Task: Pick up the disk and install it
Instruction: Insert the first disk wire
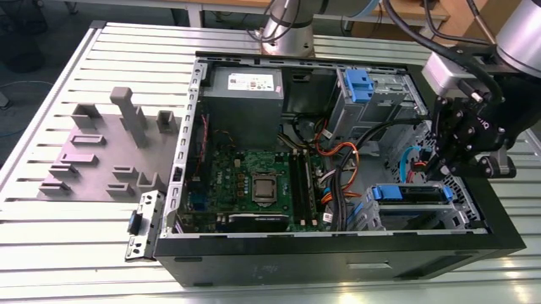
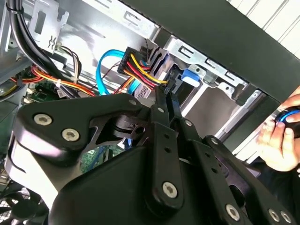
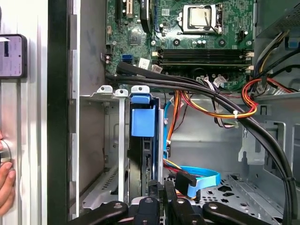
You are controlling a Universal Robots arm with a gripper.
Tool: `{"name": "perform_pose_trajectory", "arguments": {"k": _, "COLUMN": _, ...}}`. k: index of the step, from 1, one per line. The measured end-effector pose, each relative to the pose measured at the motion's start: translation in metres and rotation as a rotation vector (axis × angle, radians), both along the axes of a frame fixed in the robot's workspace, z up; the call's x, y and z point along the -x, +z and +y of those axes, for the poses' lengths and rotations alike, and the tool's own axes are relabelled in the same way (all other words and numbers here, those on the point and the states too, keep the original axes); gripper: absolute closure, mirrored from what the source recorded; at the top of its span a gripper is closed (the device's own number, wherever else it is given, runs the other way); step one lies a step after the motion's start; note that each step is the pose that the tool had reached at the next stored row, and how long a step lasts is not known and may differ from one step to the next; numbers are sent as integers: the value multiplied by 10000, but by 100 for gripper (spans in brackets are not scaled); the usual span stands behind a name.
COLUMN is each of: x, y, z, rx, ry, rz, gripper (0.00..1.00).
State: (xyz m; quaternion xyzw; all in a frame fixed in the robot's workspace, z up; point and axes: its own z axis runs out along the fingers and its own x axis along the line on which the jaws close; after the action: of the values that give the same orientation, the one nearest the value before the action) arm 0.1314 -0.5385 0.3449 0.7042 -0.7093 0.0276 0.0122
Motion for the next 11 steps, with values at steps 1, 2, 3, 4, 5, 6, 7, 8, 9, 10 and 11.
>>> {"name": "perform_pose_trajectory", "arguments": {"k": 1, "x": 17, "y": -2, "z": -4, "rx": -42, "ry": 0, "rz": -53, "gripper": 84}}
{"name": "perform_pose_trajectory", "arguments": {"k": 2, "x": 35, "y": -4, "z": -9, "rx": -81, "ry": -1, "rz": -110, "gripper": 84}}
{"name": "perform_pose_trajectory", "arguments": {"k": 3, "x": 45, "y": -6, "z": -21, "rx": -107, "ry": -1, "rz": -146, "gripper": 84}}
{"name": "perform_pose_trajectory", "arguments": {"k": 4, "x": 49, "y": -9, "z": -40, "rx": -129, "ry": 0, "rz": -168, "gripper": 84}}
{"name": "perform_pose_trajectory", "arguments": {"k": 5, "x": 51, "y": -11, "z": -61, "rx": -150, "ry": -1, "rz": -184, "gripper": 84}}
{"name": "perform_pose_trajectory", "arguments": {"k": 6, "x": 51, "y": -16, "z": -84, "rx": -178, "ry": 1, "rz": -198, "gripper": 84}}
{"name": "perform_pose_trajectory", "arguments": {"k": 7, "x": 55, "y": -22, "z": -92, "rx": -205, "ry": -1, "rz": -219, "gripper": 84}}
{"name": "perform_pose_trajectory", "arguments": {"k": 8, "x": 64, "y": -26, "z": -97, "rx": -242, "ry": -1, "rz": -244, "gripper": 84}}
{"name": "perform_pose_trajectory", "arguments": {"k": 9, "x": 77, "y": -31, "z": -101, "rx": -281, "ry": -1, "rz": -270, "gripper": 84}}
{"name": "perform_pose_trajectory", "arguments": {"k": 10, "x": 90, "y": -36, "z": -104, "rx": -320, "ry": -1, "rz": -297, "gripper": 84}}
{"name": "perform_pose_trajectory", "arguments": {"k": 11, "x": 104, "y": -40, "z": -107, "rx": -354, "ry": -1, "rz": -327, "gripper": 84}}
